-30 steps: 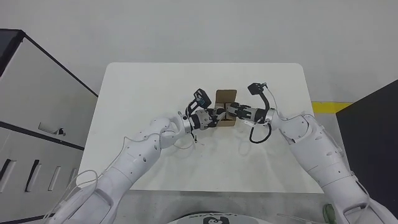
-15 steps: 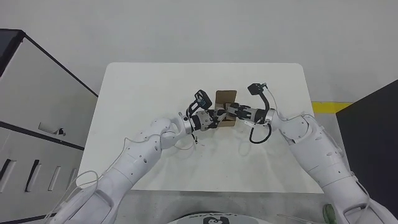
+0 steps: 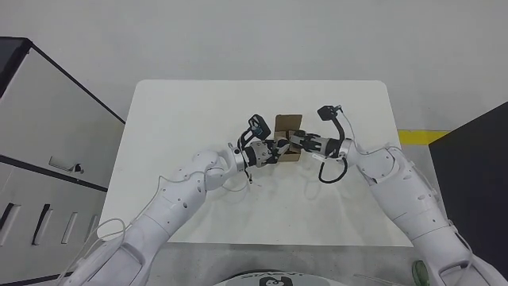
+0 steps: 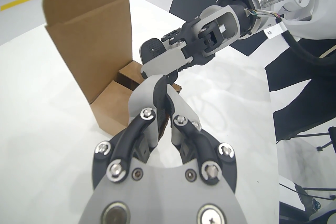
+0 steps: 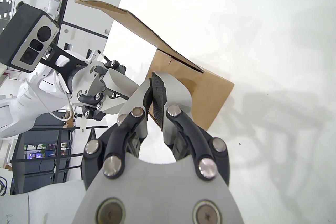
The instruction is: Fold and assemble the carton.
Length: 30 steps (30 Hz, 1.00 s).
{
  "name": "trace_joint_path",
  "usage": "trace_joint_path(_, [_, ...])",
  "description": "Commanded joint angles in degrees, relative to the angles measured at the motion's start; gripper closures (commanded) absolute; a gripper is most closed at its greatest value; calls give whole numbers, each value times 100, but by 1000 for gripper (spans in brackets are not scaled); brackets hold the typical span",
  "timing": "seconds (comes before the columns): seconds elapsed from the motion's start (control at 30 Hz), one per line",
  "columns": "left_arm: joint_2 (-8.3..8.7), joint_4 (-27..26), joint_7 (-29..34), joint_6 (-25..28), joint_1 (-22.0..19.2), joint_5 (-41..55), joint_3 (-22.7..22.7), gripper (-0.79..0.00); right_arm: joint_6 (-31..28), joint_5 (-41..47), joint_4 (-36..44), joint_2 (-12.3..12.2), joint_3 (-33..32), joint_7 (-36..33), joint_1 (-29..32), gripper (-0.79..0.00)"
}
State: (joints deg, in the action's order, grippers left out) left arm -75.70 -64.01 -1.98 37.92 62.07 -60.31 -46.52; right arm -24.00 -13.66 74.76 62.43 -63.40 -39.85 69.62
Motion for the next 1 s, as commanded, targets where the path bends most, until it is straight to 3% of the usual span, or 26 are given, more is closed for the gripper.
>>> trace_joint_path(0.0, [-3, 3, -1, -5, 3, 2, -6, 0, 18, 1, -2, -1, 2, -13, 3, 0])
trace_joint_path(0.97, [-44, -16, -25, -17, 34, -7, -47, 0, -32, 69, -21, -10, -14, -70, -19, 0])
